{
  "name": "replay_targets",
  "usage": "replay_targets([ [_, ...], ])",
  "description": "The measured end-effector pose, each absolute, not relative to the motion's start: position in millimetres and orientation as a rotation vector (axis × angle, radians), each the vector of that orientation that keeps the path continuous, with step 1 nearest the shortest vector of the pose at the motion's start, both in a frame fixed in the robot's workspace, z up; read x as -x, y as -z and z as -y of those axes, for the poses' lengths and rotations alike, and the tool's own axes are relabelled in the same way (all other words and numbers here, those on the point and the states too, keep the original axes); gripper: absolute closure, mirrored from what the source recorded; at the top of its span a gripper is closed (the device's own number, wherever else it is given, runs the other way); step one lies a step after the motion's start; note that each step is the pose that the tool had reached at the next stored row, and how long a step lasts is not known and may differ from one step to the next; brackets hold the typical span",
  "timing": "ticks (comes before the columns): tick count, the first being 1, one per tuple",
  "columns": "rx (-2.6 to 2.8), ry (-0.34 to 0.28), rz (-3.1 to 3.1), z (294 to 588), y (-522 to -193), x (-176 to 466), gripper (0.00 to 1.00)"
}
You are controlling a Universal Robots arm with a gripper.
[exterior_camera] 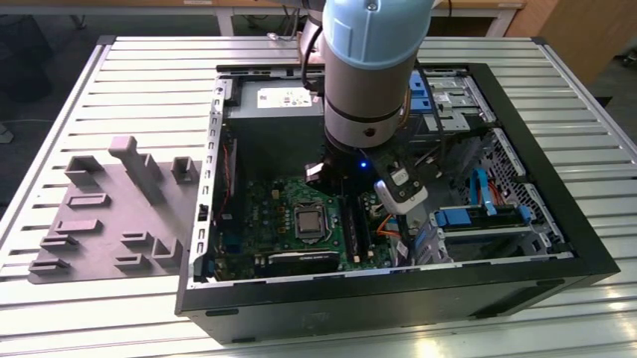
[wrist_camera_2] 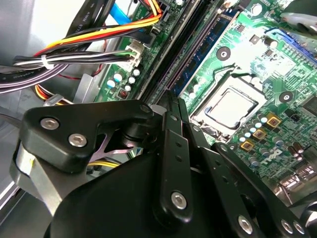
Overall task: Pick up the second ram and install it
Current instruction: 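Insert the second ram into the second slot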
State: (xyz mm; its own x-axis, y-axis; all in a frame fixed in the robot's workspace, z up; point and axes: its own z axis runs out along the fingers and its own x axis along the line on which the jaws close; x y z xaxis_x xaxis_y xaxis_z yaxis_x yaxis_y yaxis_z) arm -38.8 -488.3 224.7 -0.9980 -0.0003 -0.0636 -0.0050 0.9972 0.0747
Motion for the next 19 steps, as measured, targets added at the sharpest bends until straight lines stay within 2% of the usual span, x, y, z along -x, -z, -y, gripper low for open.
replay_targets([
  [19,-0.02,-0.115,-3.075,488.3,-224.2,38.5,0.88],
])
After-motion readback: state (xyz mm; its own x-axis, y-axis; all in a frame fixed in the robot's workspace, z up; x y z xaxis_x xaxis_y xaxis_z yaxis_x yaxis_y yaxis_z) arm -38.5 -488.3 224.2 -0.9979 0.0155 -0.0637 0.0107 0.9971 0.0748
